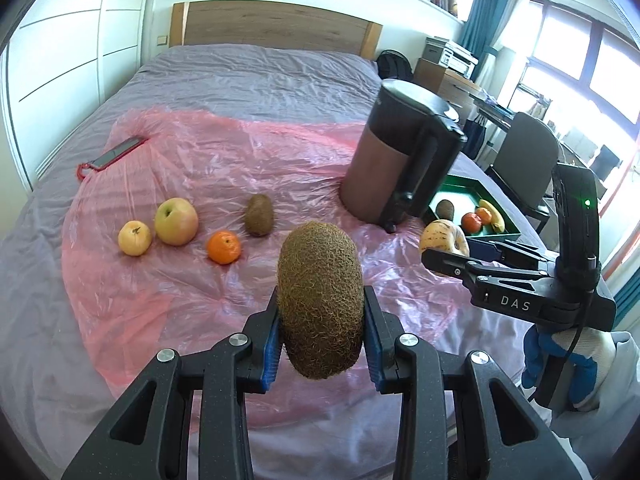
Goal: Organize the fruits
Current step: 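Lift the kiwi and striped melon and carry them over the green tray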
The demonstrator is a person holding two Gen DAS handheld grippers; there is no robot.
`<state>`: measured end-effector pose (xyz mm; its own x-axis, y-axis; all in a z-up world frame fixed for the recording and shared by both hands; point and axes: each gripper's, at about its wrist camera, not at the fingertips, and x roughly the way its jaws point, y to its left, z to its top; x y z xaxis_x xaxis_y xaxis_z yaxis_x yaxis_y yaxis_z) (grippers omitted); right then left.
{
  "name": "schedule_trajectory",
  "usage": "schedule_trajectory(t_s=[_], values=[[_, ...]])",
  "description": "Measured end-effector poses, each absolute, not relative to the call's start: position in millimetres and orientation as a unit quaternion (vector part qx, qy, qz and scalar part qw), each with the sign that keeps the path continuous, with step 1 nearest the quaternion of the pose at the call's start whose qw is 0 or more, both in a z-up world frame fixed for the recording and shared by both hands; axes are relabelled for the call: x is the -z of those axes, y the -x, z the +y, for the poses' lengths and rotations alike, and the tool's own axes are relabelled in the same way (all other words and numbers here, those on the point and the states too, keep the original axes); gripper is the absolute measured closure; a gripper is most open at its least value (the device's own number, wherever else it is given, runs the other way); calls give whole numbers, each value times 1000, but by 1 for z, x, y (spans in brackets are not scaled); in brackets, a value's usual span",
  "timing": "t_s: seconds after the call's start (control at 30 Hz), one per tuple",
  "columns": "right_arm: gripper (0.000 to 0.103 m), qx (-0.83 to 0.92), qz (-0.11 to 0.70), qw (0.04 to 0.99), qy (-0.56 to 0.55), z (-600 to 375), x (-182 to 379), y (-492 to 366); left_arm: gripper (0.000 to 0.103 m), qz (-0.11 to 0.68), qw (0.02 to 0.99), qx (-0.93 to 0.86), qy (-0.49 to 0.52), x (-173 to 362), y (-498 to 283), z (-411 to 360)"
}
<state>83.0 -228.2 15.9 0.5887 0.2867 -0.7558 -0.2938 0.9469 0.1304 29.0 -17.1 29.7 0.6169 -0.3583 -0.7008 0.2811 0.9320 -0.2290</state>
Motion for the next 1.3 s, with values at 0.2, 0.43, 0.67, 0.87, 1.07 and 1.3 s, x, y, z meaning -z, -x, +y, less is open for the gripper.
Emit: schedule_trajectory(t_s=[0.2, 0.43, 0.67, 0.87, 1.07, 1.3], values=[[29, -132, 407, 904, -18, -275, -28, -59, 72, 397, 896, 196, 21, -42, -21, -49], [29, -84, 388, 916, -54, -339, -36, -35, 72, 394, 893, 215, -16, -55, -13, -86], [29, -49, 378, 921, -78, -380, -33, -21, 72, 388, 891, 229, -57, -63, -15, -116], [29, -26, 366, 925, -100, -410, -32, -18, 72, 386, 884, 249, -87, -68, -23, -149], [29, -8, 357, 928, -105, -435, -34, -33, 72, 381, 874, 281, -108, -68, -41, -192], [29, 18, 351, 930, -107, -471, -30, -71, 72, 383, 855, 325, -128, -55, -82, -261]])
